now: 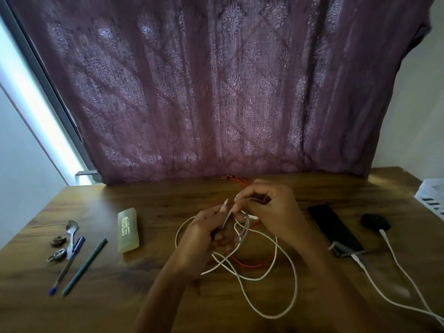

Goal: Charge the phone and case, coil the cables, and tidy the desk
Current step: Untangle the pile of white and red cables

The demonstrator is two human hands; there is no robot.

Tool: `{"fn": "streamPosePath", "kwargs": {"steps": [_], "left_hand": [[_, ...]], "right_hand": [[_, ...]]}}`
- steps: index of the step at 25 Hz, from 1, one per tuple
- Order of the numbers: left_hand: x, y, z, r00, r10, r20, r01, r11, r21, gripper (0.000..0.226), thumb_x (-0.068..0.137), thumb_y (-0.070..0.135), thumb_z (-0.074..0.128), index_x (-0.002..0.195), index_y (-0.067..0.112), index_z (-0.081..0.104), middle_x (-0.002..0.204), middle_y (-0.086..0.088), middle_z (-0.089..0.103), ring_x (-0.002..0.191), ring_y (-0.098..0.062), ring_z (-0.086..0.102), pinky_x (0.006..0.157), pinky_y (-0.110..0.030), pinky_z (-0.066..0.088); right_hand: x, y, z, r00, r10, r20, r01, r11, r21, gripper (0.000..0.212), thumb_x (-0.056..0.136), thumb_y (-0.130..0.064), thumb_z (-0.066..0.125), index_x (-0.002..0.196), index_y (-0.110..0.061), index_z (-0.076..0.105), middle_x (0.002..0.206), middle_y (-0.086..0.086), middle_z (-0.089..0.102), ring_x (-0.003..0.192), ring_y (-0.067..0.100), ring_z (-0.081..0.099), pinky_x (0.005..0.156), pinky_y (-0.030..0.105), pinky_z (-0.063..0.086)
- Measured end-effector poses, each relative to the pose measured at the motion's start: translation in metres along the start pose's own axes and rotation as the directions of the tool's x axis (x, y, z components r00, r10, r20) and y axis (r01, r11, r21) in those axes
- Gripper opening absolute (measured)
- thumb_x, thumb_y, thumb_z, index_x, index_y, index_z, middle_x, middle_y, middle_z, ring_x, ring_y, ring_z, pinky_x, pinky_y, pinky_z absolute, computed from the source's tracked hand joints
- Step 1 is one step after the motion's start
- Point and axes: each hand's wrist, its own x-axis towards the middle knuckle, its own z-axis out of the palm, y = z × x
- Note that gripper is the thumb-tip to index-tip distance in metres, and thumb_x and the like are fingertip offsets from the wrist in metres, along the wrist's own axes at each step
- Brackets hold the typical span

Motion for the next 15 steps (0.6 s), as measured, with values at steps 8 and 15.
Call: {"fn": "streamPosePath", "kwargs": {"steps": [8,15], "left_hand": [[0.001,0.008,-0.001,0.995,0.079,-0.06,-0.097,0.913,-0.396,0.032,0.094,0.028,0.039,0.076,0.012,0.06,0.048,0.006,0.035,0.04,-0.004,0.034,0.053,-0.02,0.045],[0.007,-0.003,-0.005,0.957,0.1,-0.272,-0.192,0.922,-0.336,0.029,0.086,0.029,0.04,0.096,0.007,0.056,0.059,0.004,0.043,0.052,-0.005,0.042,0.068,-0.023,0.045]], "right_hand": [[-0.013,0.023,0.012,0.985,0.167,-0.034,-0.171,0.962,-0.214,0.02,0.094,-0.024,0.052,0.093,-0.038,0.067,0.062,-0.009,0.063,0.052,0.005,0.057,0.053,0.029,0.047],[-0.043,0.021,0.044,0.993,0.009,0.119,0.063,0.805,-0.589,0.038,0.092,-0.021,0.055,0.13,-0.025,0.052,0.095,0.0,0.07,0.081,0.018,0.066,0.066,0.031,0.05]]}}
